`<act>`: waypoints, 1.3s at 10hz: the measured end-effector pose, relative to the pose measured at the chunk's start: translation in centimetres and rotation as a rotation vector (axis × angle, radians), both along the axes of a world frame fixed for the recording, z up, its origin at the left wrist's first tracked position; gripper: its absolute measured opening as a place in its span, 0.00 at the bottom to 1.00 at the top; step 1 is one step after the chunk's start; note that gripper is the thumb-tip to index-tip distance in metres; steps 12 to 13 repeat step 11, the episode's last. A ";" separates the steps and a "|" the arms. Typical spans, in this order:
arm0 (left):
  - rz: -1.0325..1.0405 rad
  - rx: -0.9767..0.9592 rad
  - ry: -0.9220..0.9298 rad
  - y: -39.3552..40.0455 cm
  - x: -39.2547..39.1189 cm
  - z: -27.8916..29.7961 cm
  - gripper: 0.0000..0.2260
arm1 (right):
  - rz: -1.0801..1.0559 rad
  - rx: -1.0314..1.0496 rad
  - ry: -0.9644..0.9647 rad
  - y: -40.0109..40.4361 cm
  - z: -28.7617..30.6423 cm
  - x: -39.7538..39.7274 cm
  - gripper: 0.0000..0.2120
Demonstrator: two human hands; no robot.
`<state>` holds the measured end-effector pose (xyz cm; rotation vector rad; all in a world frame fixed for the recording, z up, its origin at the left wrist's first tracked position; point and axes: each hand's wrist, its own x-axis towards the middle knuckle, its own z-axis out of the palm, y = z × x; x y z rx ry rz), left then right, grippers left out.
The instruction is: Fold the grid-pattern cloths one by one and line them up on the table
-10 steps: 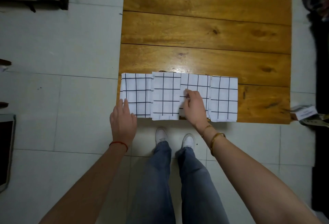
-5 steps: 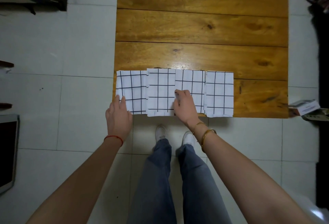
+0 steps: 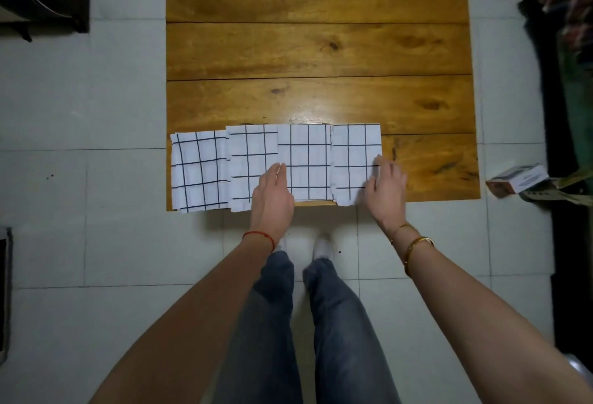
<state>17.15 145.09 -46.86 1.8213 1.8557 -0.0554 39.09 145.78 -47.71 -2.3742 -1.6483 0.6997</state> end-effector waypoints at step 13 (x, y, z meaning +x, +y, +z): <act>-0.057 -0.017 0.201 -0.3 1.4 1.9 0.27 | 0.213 -0.044 -0.012 0.7 1.1 2.0 0.22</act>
